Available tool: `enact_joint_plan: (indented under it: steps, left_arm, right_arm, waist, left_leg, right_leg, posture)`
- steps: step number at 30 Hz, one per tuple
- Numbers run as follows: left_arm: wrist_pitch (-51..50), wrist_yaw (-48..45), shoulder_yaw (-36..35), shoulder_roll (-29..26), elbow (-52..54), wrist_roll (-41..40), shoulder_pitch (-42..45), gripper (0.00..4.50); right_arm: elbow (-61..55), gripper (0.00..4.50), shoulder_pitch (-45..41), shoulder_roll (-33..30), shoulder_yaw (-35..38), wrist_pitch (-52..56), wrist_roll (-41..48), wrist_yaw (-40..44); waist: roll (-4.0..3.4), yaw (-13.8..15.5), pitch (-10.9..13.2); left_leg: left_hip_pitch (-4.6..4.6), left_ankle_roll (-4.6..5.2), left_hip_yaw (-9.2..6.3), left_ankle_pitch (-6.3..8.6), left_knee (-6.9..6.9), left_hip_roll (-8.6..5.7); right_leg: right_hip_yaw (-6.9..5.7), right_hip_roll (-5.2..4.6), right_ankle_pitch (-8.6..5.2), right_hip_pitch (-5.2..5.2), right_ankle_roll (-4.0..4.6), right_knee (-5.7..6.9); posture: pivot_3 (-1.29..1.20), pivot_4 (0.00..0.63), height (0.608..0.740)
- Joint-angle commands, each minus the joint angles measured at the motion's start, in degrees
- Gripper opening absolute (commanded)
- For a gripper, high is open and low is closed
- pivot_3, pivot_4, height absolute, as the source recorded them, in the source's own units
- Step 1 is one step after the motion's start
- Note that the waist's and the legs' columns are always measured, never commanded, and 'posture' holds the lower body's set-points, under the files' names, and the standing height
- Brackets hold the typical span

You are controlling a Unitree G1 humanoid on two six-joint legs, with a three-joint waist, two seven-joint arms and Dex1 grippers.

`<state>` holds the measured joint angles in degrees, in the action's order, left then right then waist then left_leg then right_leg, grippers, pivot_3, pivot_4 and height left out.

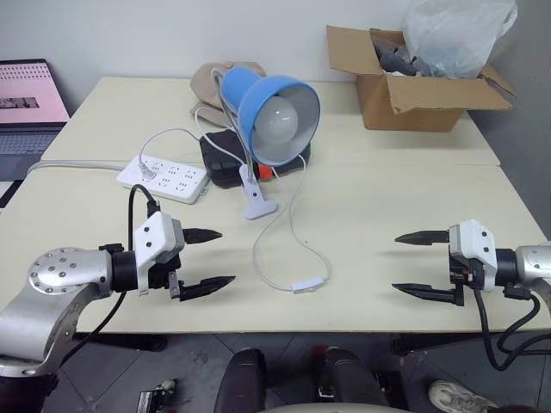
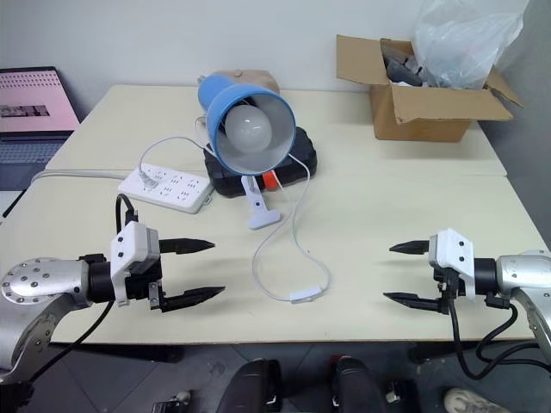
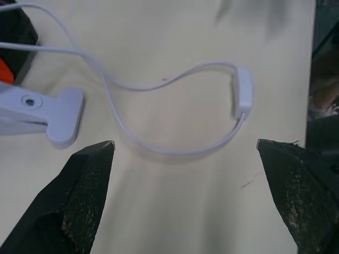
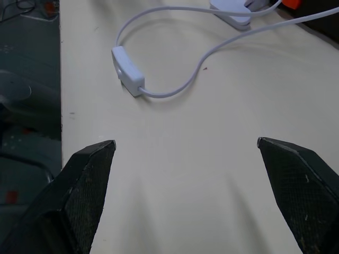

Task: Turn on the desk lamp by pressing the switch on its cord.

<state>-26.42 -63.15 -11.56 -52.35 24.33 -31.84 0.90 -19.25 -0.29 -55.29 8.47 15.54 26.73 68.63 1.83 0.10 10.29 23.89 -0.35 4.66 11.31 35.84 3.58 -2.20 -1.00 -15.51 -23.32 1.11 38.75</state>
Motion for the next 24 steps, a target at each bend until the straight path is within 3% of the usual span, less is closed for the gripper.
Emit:
enact_joint_plan:
  steps: [1,8,14,24]
  left_arm:
    - [0.67,0.31,1.89,1.18,1.53,0.19,-1.42,4.47]
    - [9.25,0.73,13.81,5.21,2.44,9.72,-0.58,4.47]
    - [15.85,0.50,23.65,11.02,-4.19,16.46,5.53,4.47]
    - [23.59,0.88,29.14,17.46,-17.36,22.60,10.91,4.47]
  right_arm:
    - [-3.38,4.50,1.62,-0.95,3.71,1.63,1.63,-0.75]
    - [-9.76,4.50,5.94,-2.59,8.06,6.79,3.89,-1.81]
    - [-14.17,4.50,8.53,-3.60,11.87,11.20,5.47,-3.21]
    - [-18.70,4.50,10.78,-4.06,16.51,15.72,7.32,-4.47]
  waist:
    - [0.00,-0.02,0.00]
    - [0.01,0.27,-0.01]
    - [-0.02,0.67,-0.05]
    - [0.00,0.79,-0.06]
  left_leg:
    - [0.00,0.00,0.01,0.00,0.00,0.00]
    - [-0.01,0.00,-0.01,0.00,0.02,-0.01]
    - [-0.01,0.01,-0.03,0.00,0.12,-0.04]
    - [0.00,0.01,-0.06,-0.01,0.13,-0.02]
  right_leg:
    - [0.01,0.00,0.02,0.00,-0.03,-0.01]
    - [0.01,0.00,0.03,0.02,-0.05,0.00]
    - [0.04,0.00,-0.04,0.06,0.08,0.02]
    - [0.02,0.06,0.09,0.06,-0.15,0.02]
  posture:
    - [0.00,0.150,0.740]
    - [0.00,0.150,0.740]
    - [0.00,0.150,0.740]
    - [0.00,0.150,0.740]
